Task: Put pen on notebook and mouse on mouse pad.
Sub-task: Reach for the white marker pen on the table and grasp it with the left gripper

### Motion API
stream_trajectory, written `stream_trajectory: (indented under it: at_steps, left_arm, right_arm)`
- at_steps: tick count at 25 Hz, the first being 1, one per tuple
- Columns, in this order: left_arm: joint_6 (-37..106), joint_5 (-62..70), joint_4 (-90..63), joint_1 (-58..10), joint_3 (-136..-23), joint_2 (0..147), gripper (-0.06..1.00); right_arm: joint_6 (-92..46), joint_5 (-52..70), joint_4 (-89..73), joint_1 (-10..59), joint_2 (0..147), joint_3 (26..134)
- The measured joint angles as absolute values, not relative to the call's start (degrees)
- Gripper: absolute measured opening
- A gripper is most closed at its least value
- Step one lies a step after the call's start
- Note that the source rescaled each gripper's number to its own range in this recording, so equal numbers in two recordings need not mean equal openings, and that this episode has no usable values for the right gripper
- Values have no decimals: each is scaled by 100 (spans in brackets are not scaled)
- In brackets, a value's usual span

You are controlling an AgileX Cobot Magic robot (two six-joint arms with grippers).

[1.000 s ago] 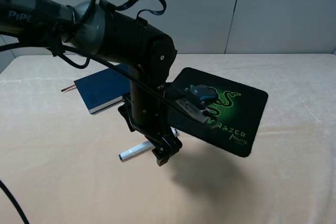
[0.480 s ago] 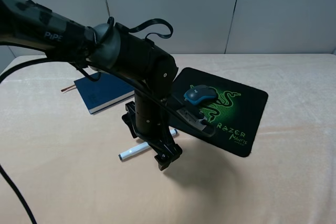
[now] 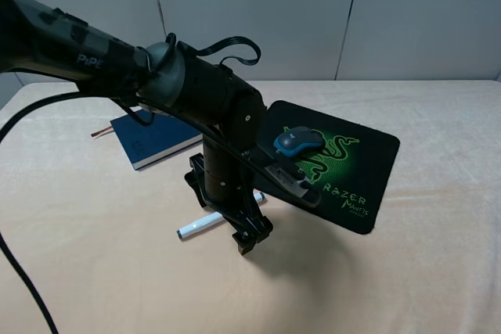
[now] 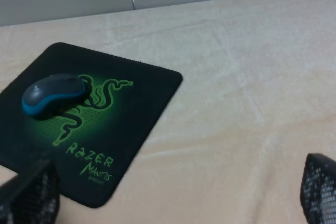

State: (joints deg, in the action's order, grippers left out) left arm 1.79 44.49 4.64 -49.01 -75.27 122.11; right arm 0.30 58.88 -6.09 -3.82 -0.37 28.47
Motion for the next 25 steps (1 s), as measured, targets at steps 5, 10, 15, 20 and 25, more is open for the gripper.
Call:
stream_trajectory:
  at_steps: [5,10,15,20,25]
  left_arm:
    - [179,4449,451,-4901,-7527,12216,86]
    - [179,4449,446,-4901,-7527,12216,56]
    - [179,4449,446,-4901,-7527,12216,25]
    - [179,4480,446,-4901,-7527,12216,0]
    - [179,4577,446,-4901,-7527,12216,0]
  right_arm:
    - [30,5888,-609,-382,-37,2847]
    - [30,5888,-609,-382,-37,2847]
    - [30,5888,-609,-382,-37,2847]
    - [30,5888,-609,-382,-37,2847]
    - [30,5888,-609,-382,-37,2847]
